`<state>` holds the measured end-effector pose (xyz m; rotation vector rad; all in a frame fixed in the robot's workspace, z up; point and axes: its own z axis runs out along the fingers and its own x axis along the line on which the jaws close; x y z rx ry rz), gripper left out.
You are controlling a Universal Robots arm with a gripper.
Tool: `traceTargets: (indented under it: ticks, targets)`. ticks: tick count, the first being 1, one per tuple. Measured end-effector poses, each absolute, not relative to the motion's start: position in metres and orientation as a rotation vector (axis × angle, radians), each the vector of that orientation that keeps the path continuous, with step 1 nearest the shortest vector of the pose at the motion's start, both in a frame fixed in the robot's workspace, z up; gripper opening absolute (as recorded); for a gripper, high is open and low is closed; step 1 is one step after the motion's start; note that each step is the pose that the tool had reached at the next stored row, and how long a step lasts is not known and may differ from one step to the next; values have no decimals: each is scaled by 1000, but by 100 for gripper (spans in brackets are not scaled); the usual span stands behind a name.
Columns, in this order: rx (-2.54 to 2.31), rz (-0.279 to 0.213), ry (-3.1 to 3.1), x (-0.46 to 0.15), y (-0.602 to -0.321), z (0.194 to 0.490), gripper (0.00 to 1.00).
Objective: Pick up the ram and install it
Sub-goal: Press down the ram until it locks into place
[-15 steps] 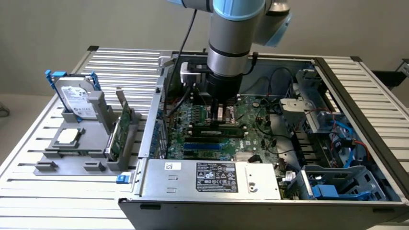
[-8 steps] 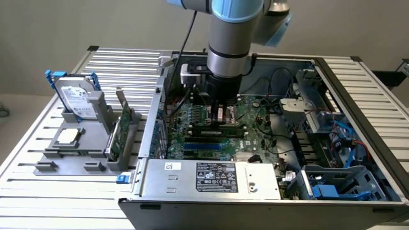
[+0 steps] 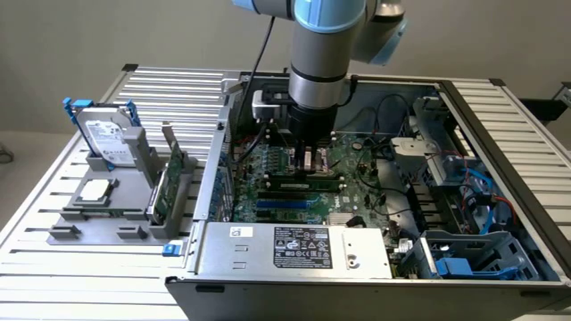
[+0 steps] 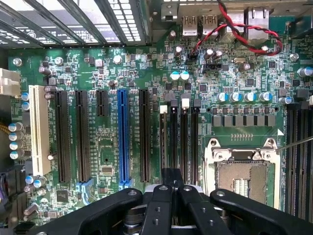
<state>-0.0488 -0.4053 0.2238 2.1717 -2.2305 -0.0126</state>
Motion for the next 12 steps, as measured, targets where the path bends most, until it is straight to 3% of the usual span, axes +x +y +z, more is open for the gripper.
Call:
traceTargets:
  ticks: [12]
  targets:
    - [2170, -16, -2229, -37, -413, 258, 11]
